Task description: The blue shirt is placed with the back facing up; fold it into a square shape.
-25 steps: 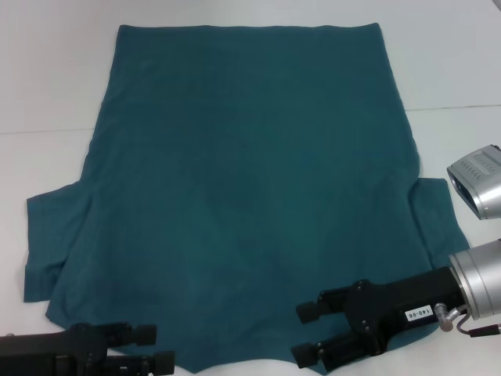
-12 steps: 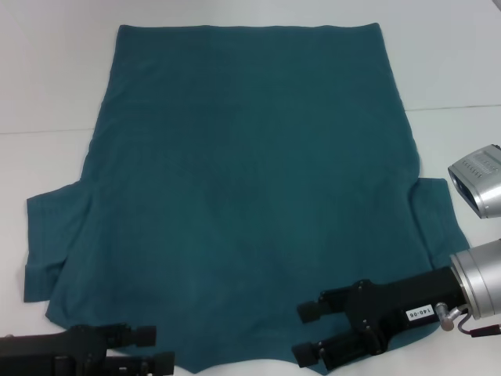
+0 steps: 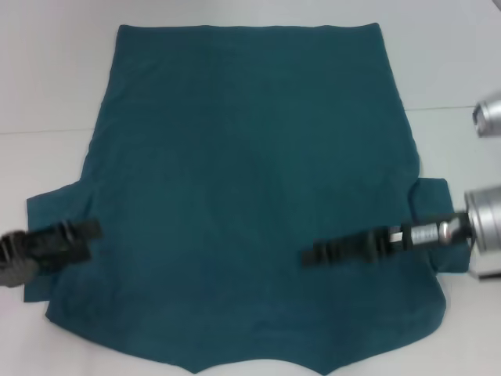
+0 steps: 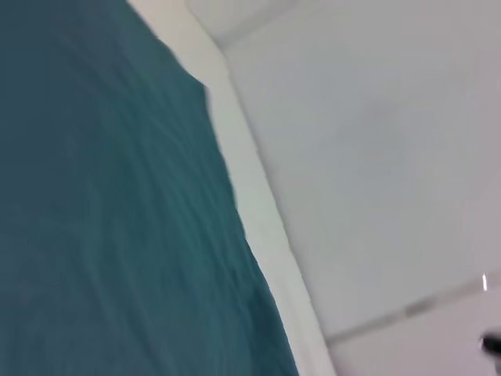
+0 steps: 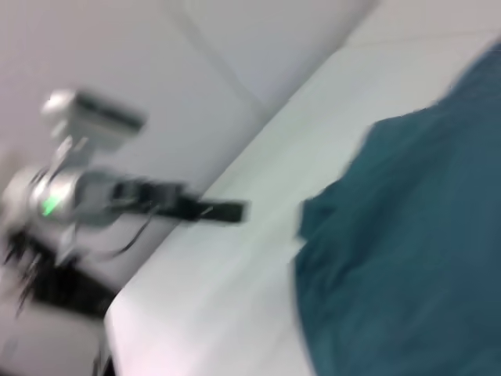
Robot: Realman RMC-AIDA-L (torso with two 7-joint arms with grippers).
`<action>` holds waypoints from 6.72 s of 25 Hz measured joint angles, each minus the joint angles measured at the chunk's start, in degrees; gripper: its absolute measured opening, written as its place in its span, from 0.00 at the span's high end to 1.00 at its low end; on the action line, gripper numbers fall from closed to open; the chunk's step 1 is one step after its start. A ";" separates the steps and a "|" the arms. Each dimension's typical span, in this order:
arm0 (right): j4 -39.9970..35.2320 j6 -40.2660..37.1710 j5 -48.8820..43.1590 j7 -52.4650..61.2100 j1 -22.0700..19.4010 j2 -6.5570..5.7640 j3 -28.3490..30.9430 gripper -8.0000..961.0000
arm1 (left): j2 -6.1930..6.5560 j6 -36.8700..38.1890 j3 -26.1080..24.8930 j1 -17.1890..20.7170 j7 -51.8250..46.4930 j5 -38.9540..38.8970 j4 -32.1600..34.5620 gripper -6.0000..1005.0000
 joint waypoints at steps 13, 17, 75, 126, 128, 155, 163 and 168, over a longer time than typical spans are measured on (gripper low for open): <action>7.77 8.89 -2.38 20.83 8.81 -7.62 -0.84 0.04 | 1.51 -12.91 -1.16 0.15 -12.35 2.60 -2.61 0.16; 7.79 9.48 -3.19 21.40 9.00 -7.59 -0.91 0.05 | 1.68 -16.80 -1.25 0.15 -14.06 3.90 -2.62 0.16; 7.99 9.57 -2.96 21.58 8.09 -7.72 -0.17 0.06 | 2.94 -29.76 3.24 -3.63 -14.91 12.40 -8.94 0.58; 7.92 9.20 -2.88 22.00 7.84 -7.80 0.00 0.07 | 7.97 -9.97 -1.20 -11.24 -19.63 14.63 -0.36 0.99; 7.90 9.23 -2.88 22.01 7.79 -7.80 0.00 0.07 | 6.52 -9.55 -0.81 -12.22 -19.58 14.42 -0.68 0.99; 7.98 10.05 -2.92 20.13 2.91 -7.12 1.23 0.07 | 0.91 -34.52 3.45 -16.40 -18.39 12.46 -13.20 0.99; 7.99 10.78 -2.98 20.31 1.76 -7.10 1.23 0.07 | 1.71 -35.20 10.86 -17.39 -17.49 12.71 -11.59 0.99; 7.99 11.17 -3.01 20.23 1.48 -7.10 1.23 0.07 | 1.46 -35.86 14.65 -18.94 -15.29 12.54 -11.35 0.99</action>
